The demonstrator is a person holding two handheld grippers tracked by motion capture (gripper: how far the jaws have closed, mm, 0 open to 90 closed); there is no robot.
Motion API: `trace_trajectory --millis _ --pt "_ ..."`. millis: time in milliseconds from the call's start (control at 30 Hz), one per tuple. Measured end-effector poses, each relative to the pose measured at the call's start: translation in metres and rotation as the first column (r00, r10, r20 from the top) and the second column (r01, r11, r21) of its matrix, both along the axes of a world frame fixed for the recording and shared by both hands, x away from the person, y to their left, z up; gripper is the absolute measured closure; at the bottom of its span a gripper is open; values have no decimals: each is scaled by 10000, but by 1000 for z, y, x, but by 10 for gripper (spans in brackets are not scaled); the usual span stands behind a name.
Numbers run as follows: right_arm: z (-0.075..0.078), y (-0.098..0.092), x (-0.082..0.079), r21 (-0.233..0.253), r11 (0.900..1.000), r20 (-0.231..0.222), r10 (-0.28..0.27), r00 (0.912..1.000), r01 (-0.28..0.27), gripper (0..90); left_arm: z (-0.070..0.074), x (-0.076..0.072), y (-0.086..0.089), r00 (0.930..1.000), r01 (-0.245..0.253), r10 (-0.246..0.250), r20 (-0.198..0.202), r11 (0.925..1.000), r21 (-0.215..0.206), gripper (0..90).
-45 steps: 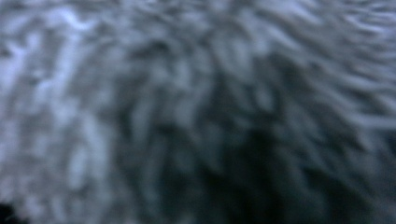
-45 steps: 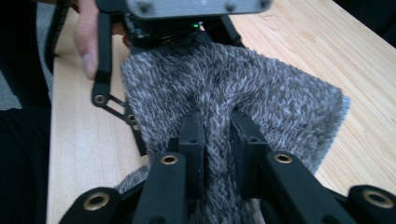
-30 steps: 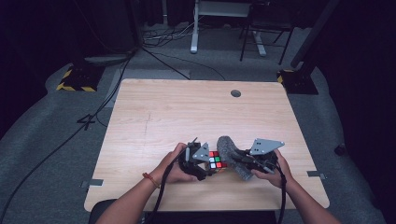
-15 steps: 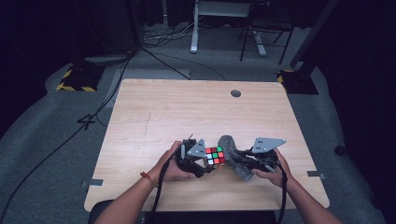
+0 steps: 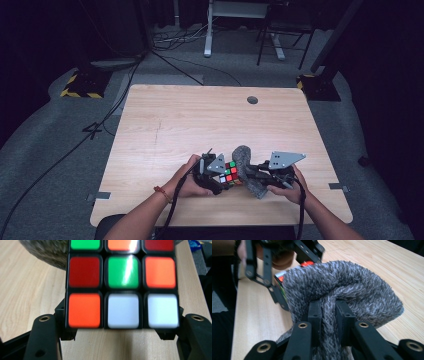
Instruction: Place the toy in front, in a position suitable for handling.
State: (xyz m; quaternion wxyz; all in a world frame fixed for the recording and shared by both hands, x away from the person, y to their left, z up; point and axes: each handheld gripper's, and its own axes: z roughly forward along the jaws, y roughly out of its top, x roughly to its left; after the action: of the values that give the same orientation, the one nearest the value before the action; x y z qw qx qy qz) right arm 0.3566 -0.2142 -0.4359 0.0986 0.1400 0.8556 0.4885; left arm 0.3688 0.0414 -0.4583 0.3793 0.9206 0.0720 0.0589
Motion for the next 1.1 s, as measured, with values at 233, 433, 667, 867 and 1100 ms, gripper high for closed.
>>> trace_trajectory --millis 233,433,667,867,1100 --pt "4 9 -4 382 9983 -14 439 9990 -438 764 -4 -1 -8 9998 142 -148 129 9988 466 331" --pt "6 16 -5 429 9970 -45 642 9979 -639 763 -7 -2 -12 9995 185 -198 260 9986 495 331" --pt "5 5 -2 -113 9997 -62 235 9997 -236 762 0 -4 -7 9987 211 -229 446 9990 404 335" --pt "-4 -6 6 -513 9987 -466 -56 9989 32 762 11 -1 6 9986 -95 107 524 9997 -228 336" --pt "13 7 -16 -195 9980 482 605 9970 -596 762 9 1 8 9974 -384 382 615 9993 23 336"
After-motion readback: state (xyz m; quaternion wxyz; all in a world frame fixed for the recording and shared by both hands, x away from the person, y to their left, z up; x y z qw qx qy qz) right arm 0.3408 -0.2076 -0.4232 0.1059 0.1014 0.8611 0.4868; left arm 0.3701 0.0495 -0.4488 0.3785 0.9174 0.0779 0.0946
